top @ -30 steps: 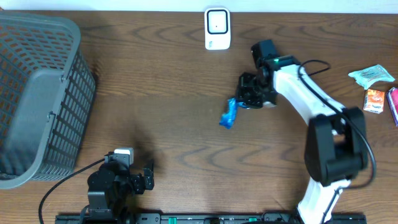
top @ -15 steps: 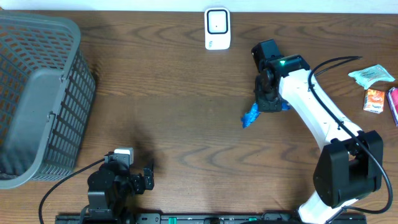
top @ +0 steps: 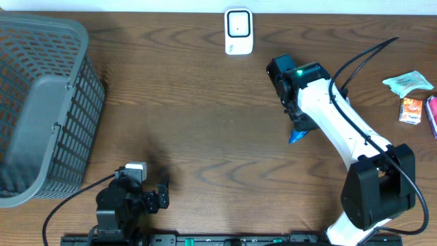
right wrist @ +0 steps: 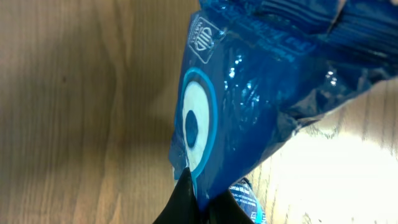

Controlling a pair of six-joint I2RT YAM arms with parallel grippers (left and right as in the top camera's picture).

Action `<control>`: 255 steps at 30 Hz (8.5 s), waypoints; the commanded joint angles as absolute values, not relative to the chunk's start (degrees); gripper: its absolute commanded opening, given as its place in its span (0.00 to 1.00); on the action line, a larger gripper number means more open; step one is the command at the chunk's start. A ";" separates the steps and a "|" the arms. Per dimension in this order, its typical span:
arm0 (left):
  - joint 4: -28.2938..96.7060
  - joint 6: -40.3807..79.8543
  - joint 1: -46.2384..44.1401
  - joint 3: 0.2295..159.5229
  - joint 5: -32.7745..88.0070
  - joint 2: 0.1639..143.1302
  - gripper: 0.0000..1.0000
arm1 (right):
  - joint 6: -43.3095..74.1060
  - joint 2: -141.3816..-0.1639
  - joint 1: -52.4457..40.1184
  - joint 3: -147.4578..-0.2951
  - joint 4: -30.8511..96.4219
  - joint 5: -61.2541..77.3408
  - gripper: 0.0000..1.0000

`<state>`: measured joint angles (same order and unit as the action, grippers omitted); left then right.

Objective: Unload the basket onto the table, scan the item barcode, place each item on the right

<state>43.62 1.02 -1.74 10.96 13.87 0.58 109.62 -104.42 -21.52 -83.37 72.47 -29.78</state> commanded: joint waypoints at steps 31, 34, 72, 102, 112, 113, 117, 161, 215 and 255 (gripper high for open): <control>44.75 0.05 -1.96 10.72 14.55 0.23 0.98 | 60.40 -107.94 -29.71 -83.68 47.09 0.60 0.99; 44.75 0.05 -1.96 10.72 14.55 0.23 0.98 | 61.82 -108.22 -29.65 -83.61 46.74 -3.79 0.99; 44.75 0.05 -1.96 10.72 14.55 0.23 0.98 | 37.63 -116.18 -23.33 -84.49 -0.60 8.03 0.01; 44.75 0.05 -1.96 10.72 14.55 0.23 0.98 | 40.86 -135.31 -18.85 -109.14 -14.28 -6.87 0.01; 44.75 0.05 -1.96 10.72 14.55 0.23 0.98 | 38.76 -126.02 -10.85 -109.14 -0.80 -7.27 0.01; 44.75 0.05 -1.96 10.72 14.55 0.23 0.98 | 37.54 -124.77 -9.54 -109.14 2.50 -8.21 0.01; 44.75 0.05 -1.96 10.72 14.55 0.23 0.98 | 28.75 -121.12 -3.51 -109.14 14.33 -9.82 0.01; 44.75 0.05 -1.96 10.72 14.55 0.23 0.98 | 20.12 -86.11 21.74 -100.77 62.78 -0.95 0.99; 44.75 0.05 -1.96 10.72 14.55 0.23 0.98 | 19.68 -11.90 -3.05 -17.96 29.58 0.16 0.99; 44.75 0.05 -1.96 10.72 14.55 0.23 0.98 | 6.98 -0.27 -3.09 -0.32 4.27 0.54 0.99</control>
